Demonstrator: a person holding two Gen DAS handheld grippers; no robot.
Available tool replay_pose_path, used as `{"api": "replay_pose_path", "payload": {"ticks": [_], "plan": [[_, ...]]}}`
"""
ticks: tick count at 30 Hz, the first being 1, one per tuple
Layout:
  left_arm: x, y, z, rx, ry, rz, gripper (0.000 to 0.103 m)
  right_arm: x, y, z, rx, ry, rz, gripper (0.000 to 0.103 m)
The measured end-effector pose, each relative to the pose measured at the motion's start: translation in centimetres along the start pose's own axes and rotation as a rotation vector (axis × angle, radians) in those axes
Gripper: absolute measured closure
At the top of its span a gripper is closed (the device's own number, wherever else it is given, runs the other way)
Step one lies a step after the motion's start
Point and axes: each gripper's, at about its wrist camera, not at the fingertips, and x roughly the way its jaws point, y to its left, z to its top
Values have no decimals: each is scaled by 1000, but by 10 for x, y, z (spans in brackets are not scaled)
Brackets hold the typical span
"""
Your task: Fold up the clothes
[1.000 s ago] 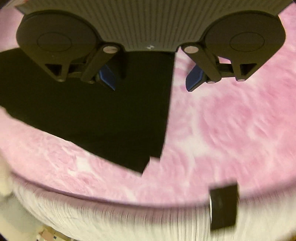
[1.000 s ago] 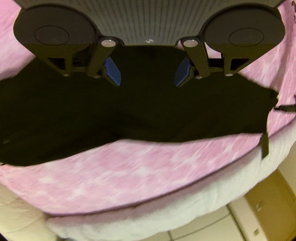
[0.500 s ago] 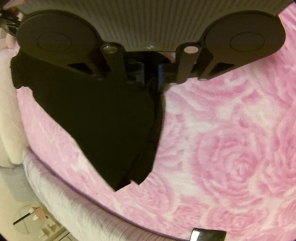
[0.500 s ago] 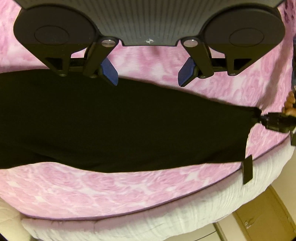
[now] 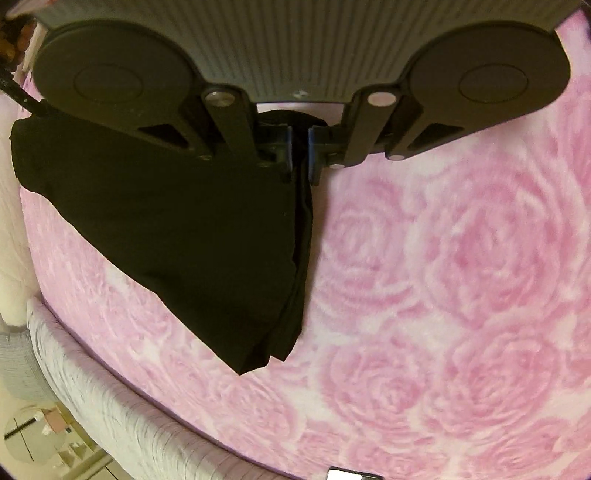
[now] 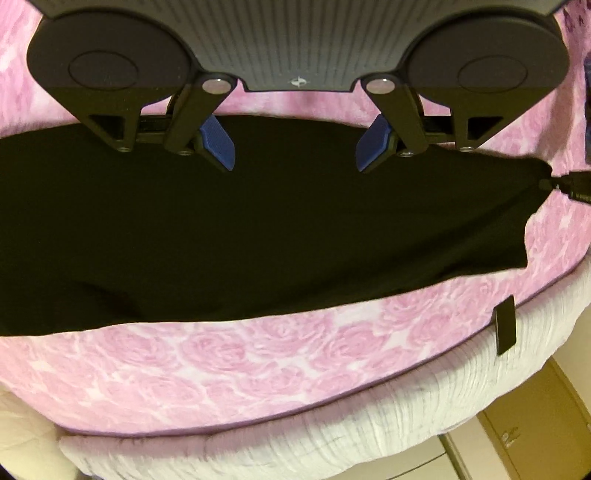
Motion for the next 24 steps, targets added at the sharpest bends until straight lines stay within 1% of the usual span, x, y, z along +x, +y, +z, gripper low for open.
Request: {"api": "replay_pose_path", "payload": {"ticks": [3,7,9,11,12,13,14,15,16,18,20,21,22,24], "plan": [[-5,-5,-8,31,36,45,97,-7,-17,-3,22,-10,-11,24],[-10,-21,-3,92,58,137,94,-20,-56,-6,113,-25,-37,24],[-18,-34,3,134,22,232,95,-28,-78,-6,152,-48,-57,24],[-32,-53,10,173,-43,328,94,-36,-102,-9,185,-69,-86,24],[-38,-71,11,231,-81,384,93,-40,-115,-11,202,-78,-103,23],[-43,-90,10,299,-110,414,93,-44,-129,-15,220,-84,-127,23],[-45,-113,6,372,-134,419,93,-48,-143,-19,238,-89,-154,23],[-42,-142,-1,457,-149,400,90,-51,-156,-24,255,-93,-178,23],[-36,-168,-9,533,-150,366,81,-53,-171,-30,282,-96,-196,23],[-13,-233,-37,743,-139,271,70,-57,-202,-44,367,-100,-213,23],[17,-303,-78,1010,-126,174,68,-59,-232,-59,487,-111,-198,23],[34,-340,-104,1149,-125,112,68,-61,-244,-66,532,-120,-196,23],[50,-374,-130,1269,-125,45,65,-64,-254,-71,567,-129,-201,23],[81,-435,-185,1496,-121,-89,65,-70,-268,-81,602,-152,-205,23]]}}
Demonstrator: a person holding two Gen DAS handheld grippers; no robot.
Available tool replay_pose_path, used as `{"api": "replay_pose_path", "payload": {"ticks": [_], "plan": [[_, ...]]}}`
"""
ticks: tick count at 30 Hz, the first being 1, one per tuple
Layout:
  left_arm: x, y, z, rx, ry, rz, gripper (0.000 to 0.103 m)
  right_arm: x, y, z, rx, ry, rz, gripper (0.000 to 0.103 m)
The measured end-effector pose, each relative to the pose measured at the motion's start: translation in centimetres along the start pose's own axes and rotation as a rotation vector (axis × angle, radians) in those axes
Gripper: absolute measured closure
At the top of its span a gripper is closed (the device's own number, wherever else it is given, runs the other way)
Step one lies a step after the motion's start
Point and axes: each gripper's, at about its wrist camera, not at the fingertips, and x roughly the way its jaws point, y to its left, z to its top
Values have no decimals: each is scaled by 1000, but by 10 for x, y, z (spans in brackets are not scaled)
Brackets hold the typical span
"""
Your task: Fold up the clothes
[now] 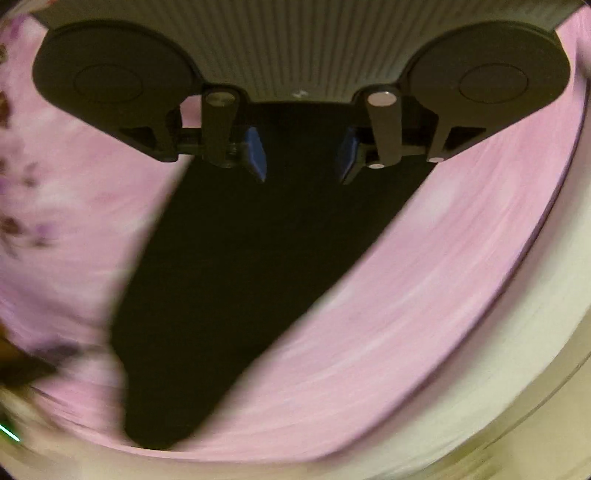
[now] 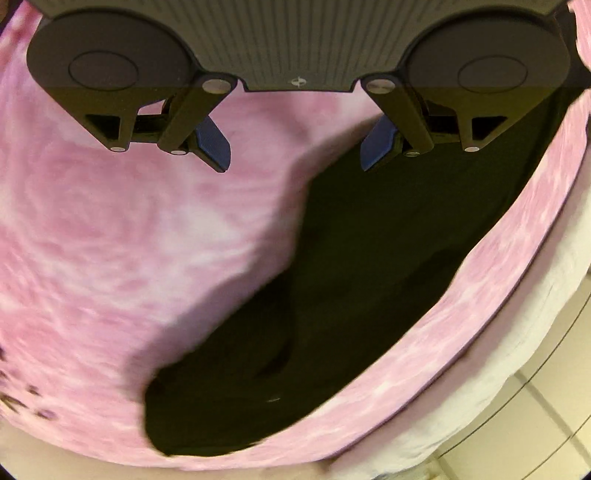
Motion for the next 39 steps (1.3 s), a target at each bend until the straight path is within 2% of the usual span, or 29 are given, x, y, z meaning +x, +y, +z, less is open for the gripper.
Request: {"api": "replay_pose_path", "payload": {"ticks": [2,4,6,8,9,10,11,13,15,18,21,25,32,34,36,39], "plan": [[32,-54,39,205,-67,-56,64,-4,-16,0,22,-21,3,23],[63,-97,68,361,-106,-96,62,-9,-29,-1,35,-39,6,23],[95,-128,87,491,-95,-49,63,-13,-39,-3,36,-51,11,23],[116,-137,95,564,-77,-39,66,-18,-45,-6,18,-58,17,23],[117,-133,101,543,-77,-55,86,-21,-47,-7,9,-62,22,23],[114,-124,108,496,-82,-77,101,-23,-47,-9,-9,-66,27,23],[112,-116,114,448,-86,-99,101,-25,-46,-11,-37,-70,33,22],[103,-78,128,222,-82,-192,102,-27,-40,-16,-96,-79,48,20],[97,-46,132,84,-80,-201,103,-28,-27,-23,-161,-98,73,15],[93,-11,134,-45,-84,-244,103,-19,-4,-30,-207,-124,117,15],[92,7,147,-109,-91,-284,103,-3,17,-31,-167,-156,147,15],[87,15,156,-96,-105,-314,103,24,40,-20,-74,-190,140,15],[72,13,151,-47,-159,-343,103,68,77,-4,-34,-254,0,15],[69,8,150,3,-169,-339,103,74,74,-3,-12,-303,-83,18],[67,-7,147,101,-178,-338,103,67,62,-4,25,-354,-158,20],[62,-33,142,261,-191,-335,103,41,48,-16,35,-367,-196,20]]}}
